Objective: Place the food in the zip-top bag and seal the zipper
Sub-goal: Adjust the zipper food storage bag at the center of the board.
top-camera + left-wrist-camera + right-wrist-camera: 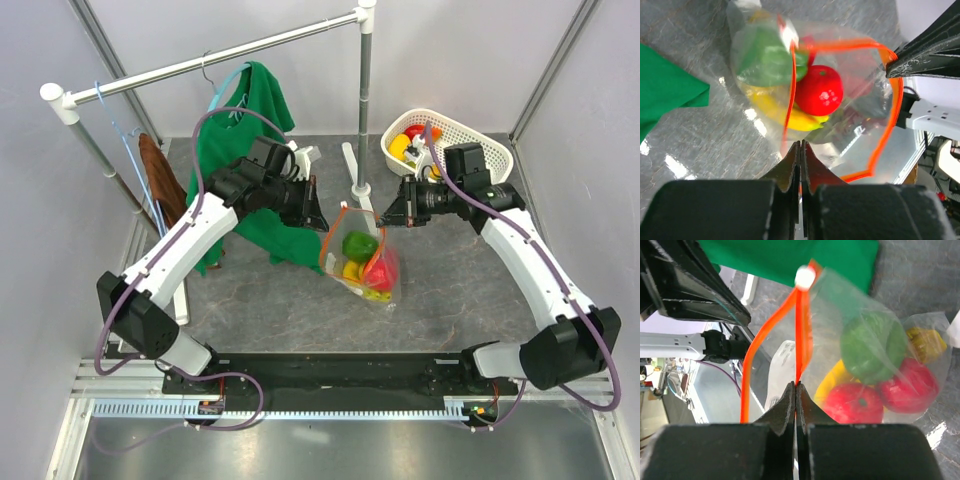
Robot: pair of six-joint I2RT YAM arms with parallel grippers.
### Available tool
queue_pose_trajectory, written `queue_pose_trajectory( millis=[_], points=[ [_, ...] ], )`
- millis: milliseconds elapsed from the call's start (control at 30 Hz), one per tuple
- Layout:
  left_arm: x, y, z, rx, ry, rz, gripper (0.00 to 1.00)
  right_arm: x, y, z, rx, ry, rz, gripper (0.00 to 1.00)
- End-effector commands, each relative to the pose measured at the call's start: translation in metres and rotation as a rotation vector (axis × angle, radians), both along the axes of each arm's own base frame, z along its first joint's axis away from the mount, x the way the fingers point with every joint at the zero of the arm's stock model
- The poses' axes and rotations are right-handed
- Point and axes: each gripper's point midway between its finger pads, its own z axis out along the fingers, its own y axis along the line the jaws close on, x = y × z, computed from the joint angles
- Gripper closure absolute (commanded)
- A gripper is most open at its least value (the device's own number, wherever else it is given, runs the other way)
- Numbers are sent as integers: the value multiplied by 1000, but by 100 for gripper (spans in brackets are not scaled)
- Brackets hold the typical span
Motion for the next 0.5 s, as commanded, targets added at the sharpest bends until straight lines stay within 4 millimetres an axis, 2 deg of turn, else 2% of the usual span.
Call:
queue_pose_trajectory(
  millis=[0, 33, 167, 200, 333, 367, 467],
  points=[
    [2, -4, 1, 6, -10, -61, 98, 7, 2, -6, 1, -27, 26, 100],
    [2, -4, 1, 6, -12, -64, 98, 7, 2, -6, -2, -33, 27, 100],
    [1, 0, 3, 13, -36, -58, 66, 3, -2, -4, -20, -51, 20, 100],
    [-5, 0, 7, -5, -34, -72, 64, 2, -3, -6, -25, -51, 17, 100],
    [-20, -1, 3, -41, 14, -83, 55, 0, -4, -7, -27, -52, 14, 100],
    [-24, -1, -6, -37, 48, -77, 51, 0, -4, -6, -27, -54, 12, 100],
    [-34, -7, -21, -26, 83, -103, 50, -1, -5, -7, -29, -57, 14, 100]
  ],
)
